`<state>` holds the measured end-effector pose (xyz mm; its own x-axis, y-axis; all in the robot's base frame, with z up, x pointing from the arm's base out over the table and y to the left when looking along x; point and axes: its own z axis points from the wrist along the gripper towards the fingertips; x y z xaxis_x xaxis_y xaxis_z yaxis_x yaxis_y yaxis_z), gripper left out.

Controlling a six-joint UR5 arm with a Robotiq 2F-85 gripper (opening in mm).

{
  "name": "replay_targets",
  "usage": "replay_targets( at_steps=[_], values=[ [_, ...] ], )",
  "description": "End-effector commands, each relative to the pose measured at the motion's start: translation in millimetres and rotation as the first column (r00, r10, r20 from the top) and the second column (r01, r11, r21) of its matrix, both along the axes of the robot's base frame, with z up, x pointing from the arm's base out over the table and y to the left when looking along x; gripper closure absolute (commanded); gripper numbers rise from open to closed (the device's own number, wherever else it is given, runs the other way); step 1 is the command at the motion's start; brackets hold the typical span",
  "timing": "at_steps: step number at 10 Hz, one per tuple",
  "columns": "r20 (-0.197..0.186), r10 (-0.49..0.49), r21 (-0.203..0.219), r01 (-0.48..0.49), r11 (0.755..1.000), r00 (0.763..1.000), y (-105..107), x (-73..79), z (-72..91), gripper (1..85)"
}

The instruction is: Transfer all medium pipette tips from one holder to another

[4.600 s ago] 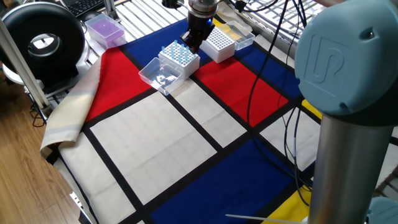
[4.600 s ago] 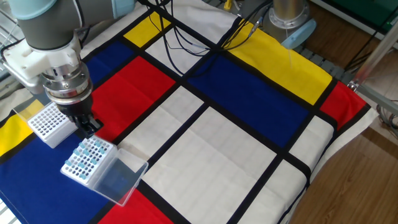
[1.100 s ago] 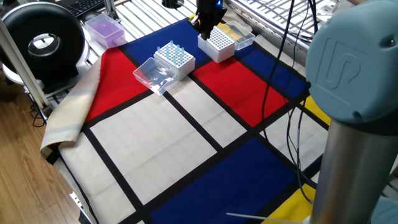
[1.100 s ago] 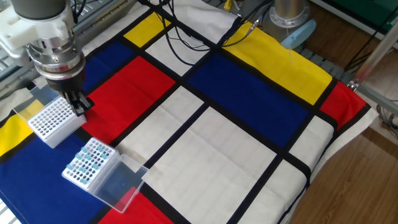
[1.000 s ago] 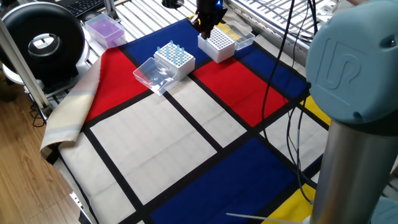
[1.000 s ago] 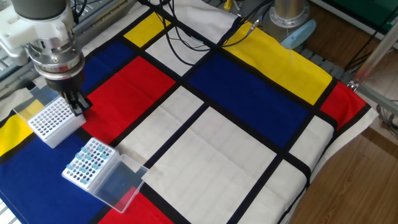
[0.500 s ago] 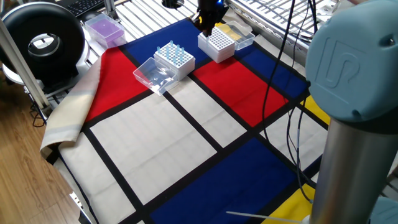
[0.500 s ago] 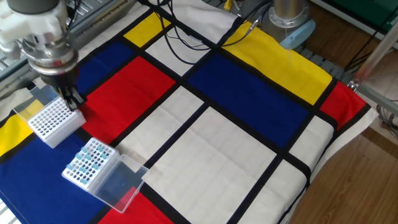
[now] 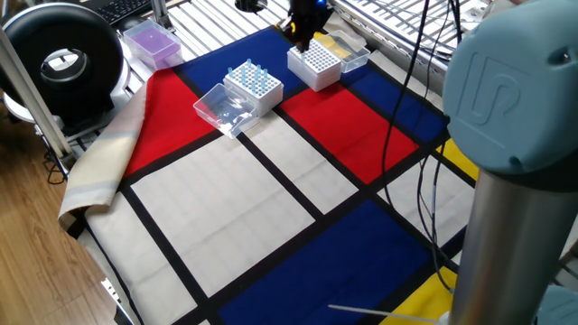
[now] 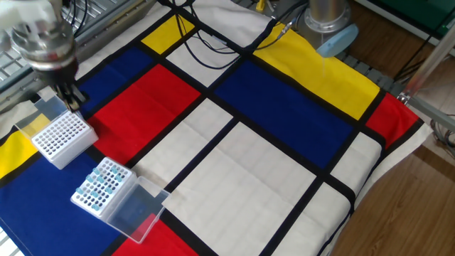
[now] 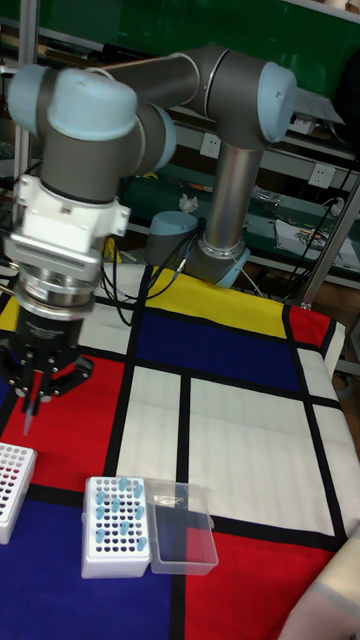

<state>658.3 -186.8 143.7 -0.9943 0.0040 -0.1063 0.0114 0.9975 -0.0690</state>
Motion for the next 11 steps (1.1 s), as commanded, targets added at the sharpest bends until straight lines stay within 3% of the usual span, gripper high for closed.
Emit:
replay_targets(
  at_steps=[1, 6, 11],
  values=[
    [0.002, 0.048, 0.006, -0.048, 0.999, 0.999, -28.2, -6.6, 2.3, 84.3],
    [0.028, 0.087, -0.002, -0.087, 0.996, 0.996, -46.2, -2.0, -11.3, 84.3],
    [0.036, 0.090, 0.014, -0.090, 0.996, 0.995, -42.0, 0.1, -12.9, 84.3]
  ],
)
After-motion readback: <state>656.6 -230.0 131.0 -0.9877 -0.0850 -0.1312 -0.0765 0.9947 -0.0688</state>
